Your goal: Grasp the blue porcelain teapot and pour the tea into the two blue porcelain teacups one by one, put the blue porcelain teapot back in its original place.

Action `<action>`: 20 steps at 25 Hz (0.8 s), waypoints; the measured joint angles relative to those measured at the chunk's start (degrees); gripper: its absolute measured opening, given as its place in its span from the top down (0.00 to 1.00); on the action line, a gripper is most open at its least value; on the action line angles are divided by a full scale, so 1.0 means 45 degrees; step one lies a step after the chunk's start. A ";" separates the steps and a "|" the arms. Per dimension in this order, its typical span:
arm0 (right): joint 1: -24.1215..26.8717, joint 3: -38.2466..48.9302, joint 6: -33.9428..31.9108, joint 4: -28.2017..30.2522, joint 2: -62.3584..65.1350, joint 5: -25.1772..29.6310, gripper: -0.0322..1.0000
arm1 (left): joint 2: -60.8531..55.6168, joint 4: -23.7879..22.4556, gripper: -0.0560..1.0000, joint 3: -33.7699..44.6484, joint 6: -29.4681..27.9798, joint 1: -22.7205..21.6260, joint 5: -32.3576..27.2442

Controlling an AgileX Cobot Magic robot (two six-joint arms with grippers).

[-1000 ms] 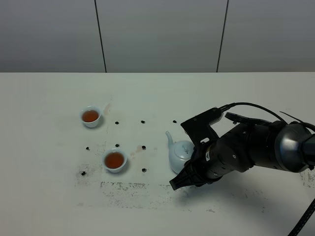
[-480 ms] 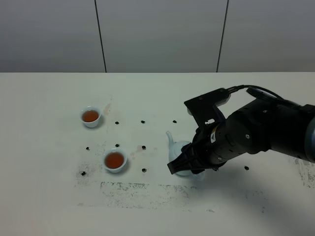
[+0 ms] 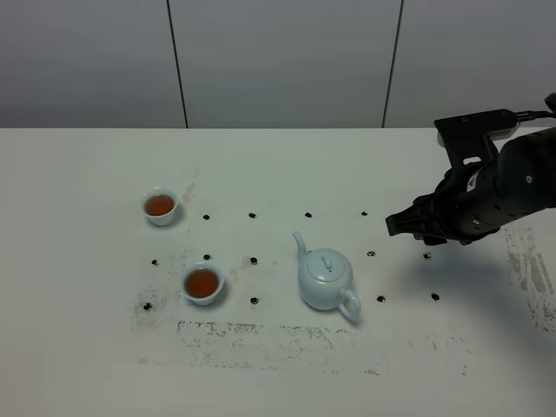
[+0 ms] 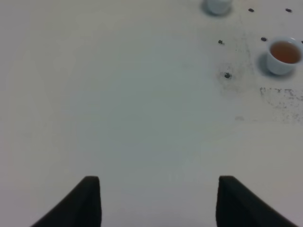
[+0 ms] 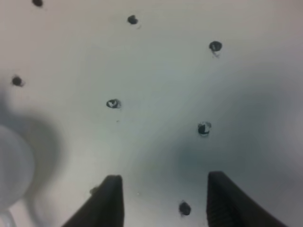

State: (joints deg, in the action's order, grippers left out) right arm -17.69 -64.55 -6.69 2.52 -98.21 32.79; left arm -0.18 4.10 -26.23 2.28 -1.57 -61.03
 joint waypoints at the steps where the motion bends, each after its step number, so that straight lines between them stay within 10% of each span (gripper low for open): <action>1: 0.0026 0.0000 0.0029 -0.0015 0.0053 0.0048 0.59 | 0.0000 0.0000 0.47 0.0000 0.0000 0.0000 0.0000; 20: 0.5614 0.0201 0.2084 -0.0182 0.6089 0.6424 0.59 | 0.0000 0.0000 0.47 0.0000 0.0000 0.0000 0.0000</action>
State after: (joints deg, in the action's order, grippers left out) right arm 7.57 -63.65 2.68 1.70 -70.81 61.70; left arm -0.18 4.10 -26.23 2.28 -1.57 -61.03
